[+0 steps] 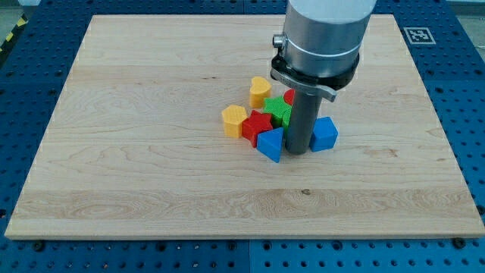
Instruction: Slide blue triangle to bit up
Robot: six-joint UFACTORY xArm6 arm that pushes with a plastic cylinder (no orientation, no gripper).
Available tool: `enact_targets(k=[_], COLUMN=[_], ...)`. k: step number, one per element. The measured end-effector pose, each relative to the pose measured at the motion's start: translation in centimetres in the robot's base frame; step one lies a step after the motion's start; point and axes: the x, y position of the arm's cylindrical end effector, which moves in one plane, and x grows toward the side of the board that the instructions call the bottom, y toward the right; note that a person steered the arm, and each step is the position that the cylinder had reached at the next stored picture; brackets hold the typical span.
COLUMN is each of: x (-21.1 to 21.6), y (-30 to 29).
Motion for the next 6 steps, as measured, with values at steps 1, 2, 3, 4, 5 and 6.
enact_targets(k=[1, 2, 3, 4, 5, 6], x=[-3.1, -2.9, 1.6, 5.4, 5.6, 4.7], y=[0.0, 0.0, 0.0, 0.0, -2.7, -3.4])
